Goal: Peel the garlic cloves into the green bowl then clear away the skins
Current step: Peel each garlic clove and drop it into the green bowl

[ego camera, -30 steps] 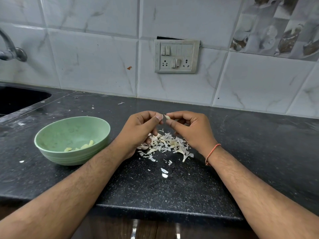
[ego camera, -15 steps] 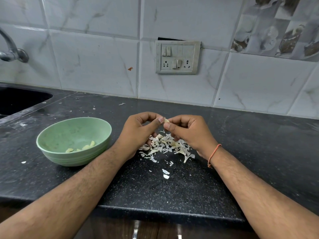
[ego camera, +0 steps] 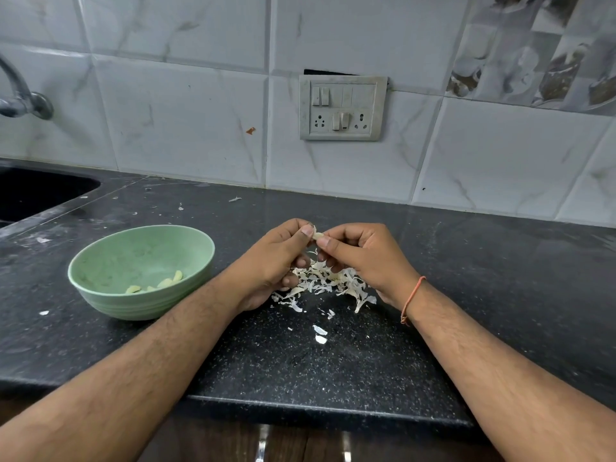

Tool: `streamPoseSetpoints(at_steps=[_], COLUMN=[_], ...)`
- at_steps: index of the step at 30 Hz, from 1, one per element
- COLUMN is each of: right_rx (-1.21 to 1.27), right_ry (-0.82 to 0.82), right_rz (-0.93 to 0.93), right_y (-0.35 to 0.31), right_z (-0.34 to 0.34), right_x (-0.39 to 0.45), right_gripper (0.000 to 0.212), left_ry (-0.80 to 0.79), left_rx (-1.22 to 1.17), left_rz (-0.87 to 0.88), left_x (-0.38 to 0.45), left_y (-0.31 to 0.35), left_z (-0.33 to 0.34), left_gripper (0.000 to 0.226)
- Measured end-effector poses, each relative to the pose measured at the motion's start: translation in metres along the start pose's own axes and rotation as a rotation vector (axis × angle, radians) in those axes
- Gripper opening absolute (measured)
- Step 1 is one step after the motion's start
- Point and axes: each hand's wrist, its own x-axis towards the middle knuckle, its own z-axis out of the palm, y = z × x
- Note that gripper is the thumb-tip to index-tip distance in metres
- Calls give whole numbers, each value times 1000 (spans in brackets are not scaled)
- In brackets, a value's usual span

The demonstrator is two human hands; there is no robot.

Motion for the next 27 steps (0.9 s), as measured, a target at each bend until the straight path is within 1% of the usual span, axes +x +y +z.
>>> streamPoseSetpoints(at_steps=[4,9,13,16,17,20,23,25,27], right_rx=[147,345,431,497,495,446,388,337,283], right_ry=[-30,-77,-116,-119,-110,-69,-30,7,36], right_rz=[55,93,124,111,101,80,53,22,-17], right_y=[1,-3,-6,-12,-13,-15,-12,-9,-6], right_z=[3,6,4,-1,-3,-9,-10,-10,-12], right_x=[-1,-3,-5,-6,-5,-3,0,2,4], right_gripper=[11,13,12,13,13,14,20,24,24], left_ry=[-62,-163,-184,-132,-114,-62,104,152,191], left_rx=[-74,-290,-358,-417,-403,-250,-223,-192,-85], left_rz=[-20,-4,16,13,18,40,95,143,173], left_x=[-2,-6,-9,-6,-6,-6,-4,-3,-1], left_y=[3,7,9,7,5,3,3,4,2], left_z=[-2,-2,2,-2,-2,5,6,2,0], left_gripper=[22,18,16,16,17,17,13,16,21])
